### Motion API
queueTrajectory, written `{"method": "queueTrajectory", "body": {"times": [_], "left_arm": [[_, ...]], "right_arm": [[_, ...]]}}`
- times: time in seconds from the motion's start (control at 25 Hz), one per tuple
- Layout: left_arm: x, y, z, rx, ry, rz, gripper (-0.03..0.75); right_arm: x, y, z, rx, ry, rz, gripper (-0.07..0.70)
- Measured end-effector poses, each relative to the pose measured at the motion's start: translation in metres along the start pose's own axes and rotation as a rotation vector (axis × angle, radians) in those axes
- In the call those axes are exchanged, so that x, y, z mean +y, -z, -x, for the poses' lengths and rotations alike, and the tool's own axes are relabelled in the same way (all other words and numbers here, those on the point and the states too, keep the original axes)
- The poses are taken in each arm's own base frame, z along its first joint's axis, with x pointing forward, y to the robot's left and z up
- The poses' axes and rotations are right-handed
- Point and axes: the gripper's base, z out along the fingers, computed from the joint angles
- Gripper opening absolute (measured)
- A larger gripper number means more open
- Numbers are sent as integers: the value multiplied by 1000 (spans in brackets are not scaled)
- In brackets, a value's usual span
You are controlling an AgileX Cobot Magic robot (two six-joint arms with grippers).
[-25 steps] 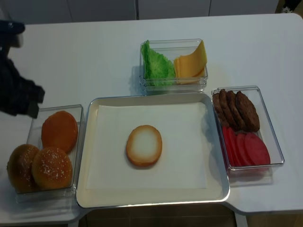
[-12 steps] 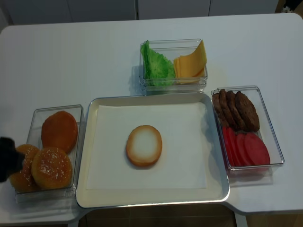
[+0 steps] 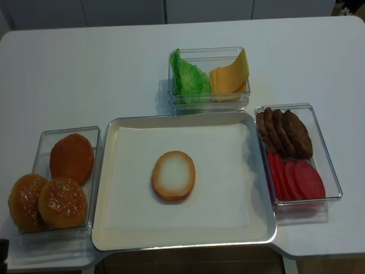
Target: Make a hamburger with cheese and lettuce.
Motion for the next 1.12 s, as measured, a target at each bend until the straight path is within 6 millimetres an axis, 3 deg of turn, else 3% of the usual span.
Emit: {"method": "queueTrajectory", "body": {"times": [0.52,0.76,1.12], "left_arm": [[-2,12,-75,-210,25,-20,372],[-2,22,-92,-333,33,-19,372],[-3,23,-94,-343,24,-25,372]], "right_arm": [[0,0,0,0,0,0,424],[0,0,0,0,0,0,424],[0,0,0,0,0,0,424]]}}
